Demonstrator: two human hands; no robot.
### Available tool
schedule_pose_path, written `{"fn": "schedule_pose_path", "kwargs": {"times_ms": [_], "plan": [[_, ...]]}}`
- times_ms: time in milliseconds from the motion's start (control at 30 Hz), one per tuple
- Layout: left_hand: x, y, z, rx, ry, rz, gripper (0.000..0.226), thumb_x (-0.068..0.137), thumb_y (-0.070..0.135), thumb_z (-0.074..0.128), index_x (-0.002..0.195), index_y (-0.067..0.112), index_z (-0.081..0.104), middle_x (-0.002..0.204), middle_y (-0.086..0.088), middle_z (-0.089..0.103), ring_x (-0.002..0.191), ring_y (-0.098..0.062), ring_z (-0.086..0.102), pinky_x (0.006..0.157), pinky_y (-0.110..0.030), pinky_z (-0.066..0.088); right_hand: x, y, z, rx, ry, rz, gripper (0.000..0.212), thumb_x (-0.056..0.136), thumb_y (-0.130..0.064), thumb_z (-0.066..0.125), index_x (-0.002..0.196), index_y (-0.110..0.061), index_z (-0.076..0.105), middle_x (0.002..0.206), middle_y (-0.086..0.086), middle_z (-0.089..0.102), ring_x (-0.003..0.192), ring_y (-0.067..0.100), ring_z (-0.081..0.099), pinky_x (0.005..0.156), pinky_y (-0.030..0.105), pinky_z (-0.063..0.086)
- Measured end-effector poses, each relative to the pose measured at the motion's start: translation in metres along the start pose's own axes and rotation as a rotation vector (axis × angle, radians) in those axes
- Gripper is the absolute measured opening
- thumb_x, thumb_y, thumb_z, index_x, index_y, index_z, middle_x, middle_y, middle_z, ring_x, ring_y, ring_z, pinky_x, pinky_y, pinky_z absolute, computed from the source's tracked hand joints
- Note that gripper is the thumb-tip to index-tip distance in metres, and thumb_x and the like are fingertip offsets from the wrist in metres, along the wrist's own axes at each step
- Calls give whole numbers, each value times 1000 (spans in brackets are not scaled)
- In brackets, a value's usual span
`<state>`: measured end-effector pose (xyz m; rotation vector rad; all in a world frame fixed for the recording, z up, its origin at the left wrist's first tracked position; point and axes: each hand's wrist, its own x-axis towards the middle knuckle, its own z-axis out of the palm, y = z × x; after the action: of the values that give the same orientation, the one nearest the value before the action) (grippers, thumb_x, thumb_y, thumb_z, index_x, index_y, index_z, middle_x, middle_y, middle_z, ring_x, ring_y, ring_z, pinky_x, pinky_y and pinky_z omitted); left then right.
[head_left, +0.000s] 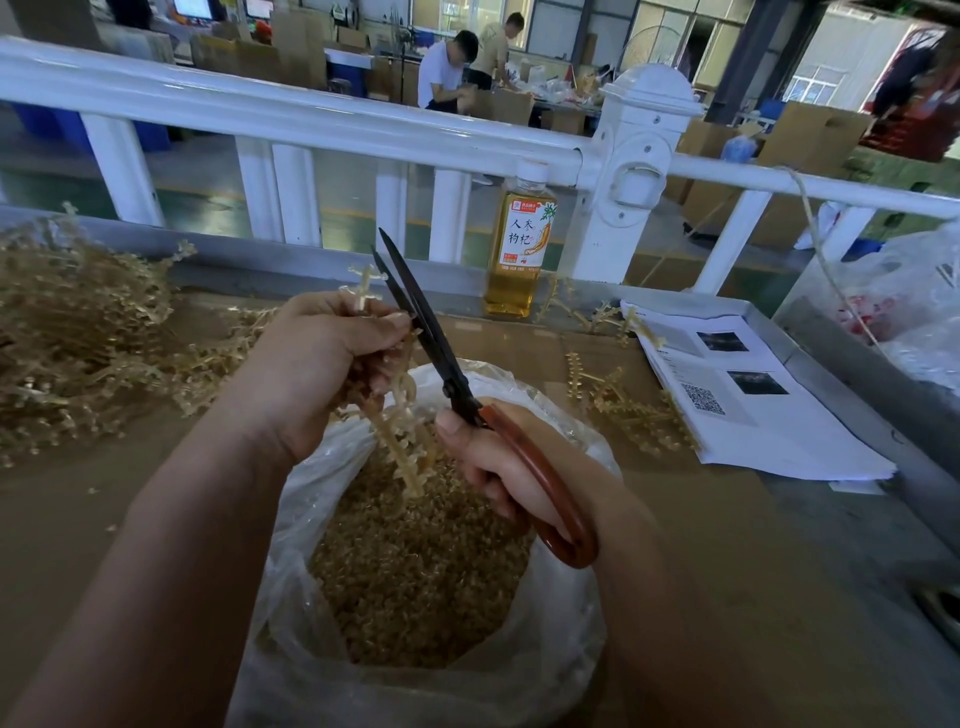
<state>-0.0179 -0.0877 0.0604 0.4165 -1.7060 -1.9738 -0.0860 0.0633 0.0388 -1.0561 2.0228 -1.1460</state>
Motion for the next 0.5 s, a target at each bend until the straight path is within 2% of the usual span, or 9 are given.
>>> {"fn": "schedule_pose_path", "kwargs": {"times_ms": [167,367,500], "plan": [[-1,0,0,25,-10,12,37,84,0,56,52,15,66,45,3,52,37,-8,43,38,-12,35,1,0,1,15,7,-6,29,93,-48,41,69,-31,42,52,-11,45,41,-3,42,58,22,32],[-2,-1,5,9,2,-3,41,85,2,55,48,17,64,44,3,50,35,-9,42,37,-12,33,1,0,1,25,12,18,30,93,-48,39,68,-32,44,41,-27,48,38,-12,44,54,18,26],[-2,-1,5,16,23,9,37,86,3,56,52,16,64,45,3,52,36,-9,43,38,-13,34,1,-2,1,-9,42,16,33,92,-50,39,69,-28,45,49,-11,45,35,-6,42,52,19,27]]}}
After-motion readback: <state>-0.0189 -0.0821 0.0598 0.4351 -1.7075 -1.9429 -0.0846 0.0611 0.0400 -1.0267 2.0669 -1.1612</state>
